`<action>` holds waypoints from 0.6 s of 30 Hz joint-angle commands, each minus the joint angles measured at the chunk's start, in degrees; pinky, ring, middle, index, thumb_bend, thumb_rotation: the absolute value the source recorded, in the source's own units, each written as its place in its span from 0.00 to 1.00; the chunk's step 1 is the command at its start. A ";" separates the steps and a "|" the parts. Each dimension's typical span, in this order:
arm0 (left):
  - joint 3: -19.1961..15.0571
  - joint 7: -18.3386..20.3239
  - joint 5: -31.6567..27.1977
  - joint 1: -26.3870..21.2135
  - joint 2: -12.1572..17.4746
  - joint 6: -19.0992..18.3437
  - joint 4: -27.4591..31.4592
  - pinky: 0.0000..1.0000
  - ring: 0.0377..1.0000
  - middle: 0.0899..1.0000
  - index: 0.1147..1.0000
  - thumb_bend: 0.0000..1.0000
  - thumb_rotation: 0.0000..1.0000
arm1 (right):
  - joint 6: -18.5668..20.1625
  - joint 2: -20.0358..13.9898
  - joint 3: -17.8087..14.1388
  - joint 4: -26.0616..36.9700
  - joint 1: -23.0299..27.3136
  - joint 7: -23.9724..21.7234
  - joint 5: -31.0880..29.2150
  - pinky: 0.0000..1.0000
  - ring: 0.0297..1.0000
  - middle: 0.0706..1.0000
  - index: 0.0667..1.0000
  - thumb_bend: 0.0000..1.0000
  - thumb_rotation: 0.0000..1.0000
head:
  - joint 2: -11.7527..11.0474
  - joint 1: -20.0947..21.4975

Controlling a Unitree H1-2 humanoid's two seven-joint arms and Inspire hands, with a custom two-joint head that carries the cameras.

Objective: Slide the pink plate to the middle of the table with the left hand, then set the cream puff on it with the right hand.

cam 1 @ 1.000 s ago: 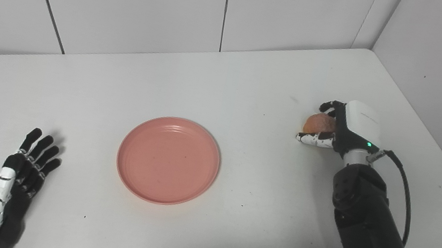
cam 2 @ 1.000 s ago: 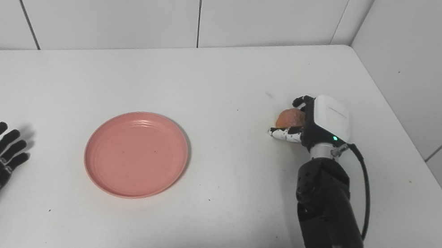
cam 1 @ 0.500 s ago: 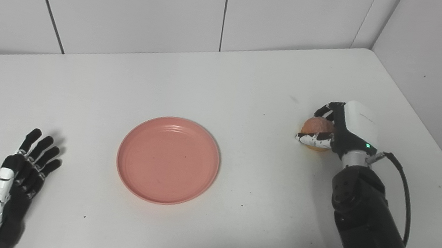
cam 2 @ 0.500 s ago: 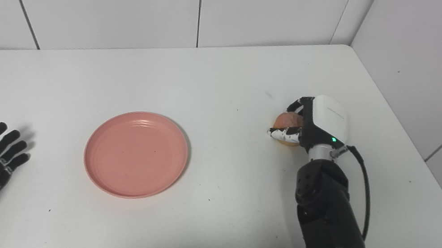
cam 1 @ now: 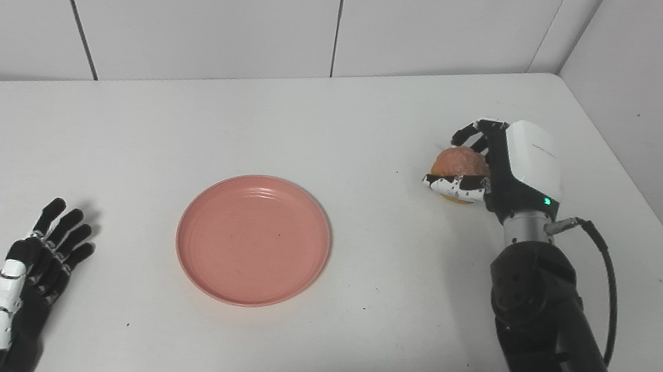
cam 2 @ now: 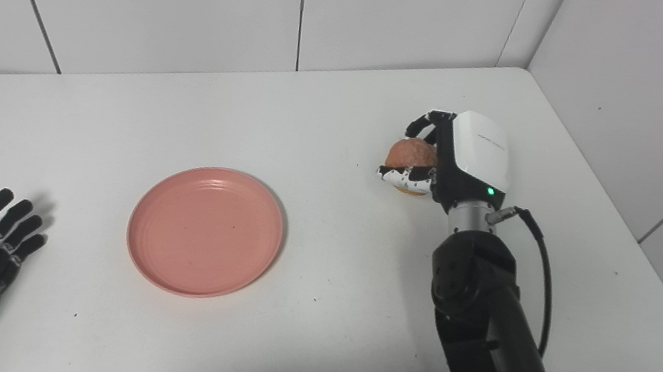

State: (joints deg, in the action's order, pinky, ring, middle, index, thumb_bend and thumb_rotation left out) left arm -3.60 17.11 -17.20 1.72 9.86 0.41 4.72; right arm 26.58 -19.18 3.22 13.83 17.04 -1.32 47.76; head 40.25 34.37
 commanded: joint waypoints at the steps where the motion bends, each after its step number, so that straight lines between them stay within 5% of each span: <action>1: 1.15 -0.64 0.76 2.56 -1.13 -0.36 -1.14 0.94 0.95 0.96 0.95 0.46 1.00 | 0.16 0.67 0.55 3.33 2.59 -0.79 1.82 0.26 0.31 0.36 0.45 0.50 0.14 | 0.01 -0.72; 18: 4.95 -5.39 7.44 5.06 -6.20 1.56 0.65 1.00 0.99 1.00 1.00 0.41 1.00 | -6.08 4.54 8.63 1.72 6.79 -4.70 0.82 0.25 0.32 0.37 0.45 0.50 0.14 | 0.82 -14.31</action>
State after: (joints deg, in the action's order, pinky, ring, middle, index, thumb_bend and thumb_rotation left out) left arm -1.09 11.71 -10.55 3.51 6.14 1.84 7.13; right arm 22.95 -15.03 11.64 14.85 21.29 -6.75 48.88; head 41.04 20.13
